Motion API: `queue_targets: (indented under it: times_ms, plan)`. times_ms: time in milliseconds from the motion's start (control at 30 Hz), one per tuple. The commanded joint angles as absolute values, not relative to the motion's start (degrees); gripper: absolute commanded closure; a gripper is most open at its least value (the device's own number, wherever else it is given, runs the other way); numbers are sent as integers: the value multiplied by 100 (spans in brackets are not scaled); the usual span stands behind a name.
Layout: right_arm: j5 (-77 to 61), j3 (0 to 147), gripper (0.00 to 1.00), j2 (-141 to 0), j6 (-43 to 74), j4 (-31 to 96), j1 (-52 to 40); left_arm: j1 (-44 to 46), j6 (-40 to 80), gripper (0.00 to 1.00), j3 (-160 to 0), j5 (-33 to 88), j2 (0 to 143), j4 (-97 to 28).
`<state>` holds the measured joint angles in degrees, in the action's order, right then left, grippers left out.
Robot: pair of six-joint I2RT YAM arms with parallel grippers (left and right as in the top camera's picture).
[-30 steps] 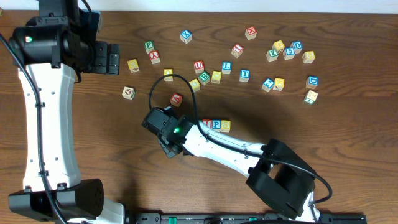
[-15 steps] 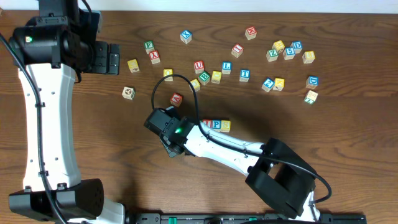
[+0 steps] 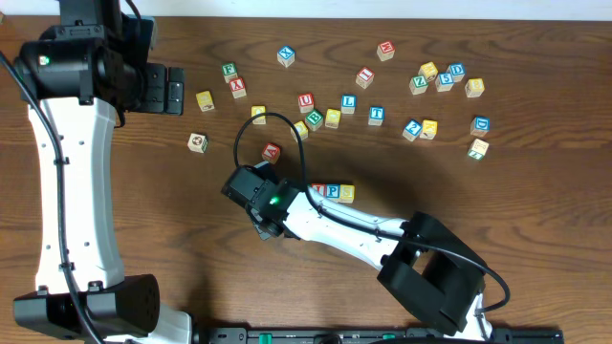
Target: Spell out NEURIPS
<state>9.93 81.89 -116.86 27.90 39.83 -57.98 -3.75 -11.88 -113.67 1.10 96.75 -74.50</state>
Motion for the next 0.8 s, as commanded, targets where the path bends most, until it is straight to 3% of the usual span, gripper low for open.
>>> queue_targets:
  times_ms: [0, 767]
  plan:
    - [1129, 8125, 99, -11734, 2871, 3964, -5774, -395, -1221, 2, -11456, 40, 9627, -7454]
    - [1264, 8042, 99, -11734, 2869, 3793, -5771, -395, -1219, 2, -11456, 40, 9627, -7454]
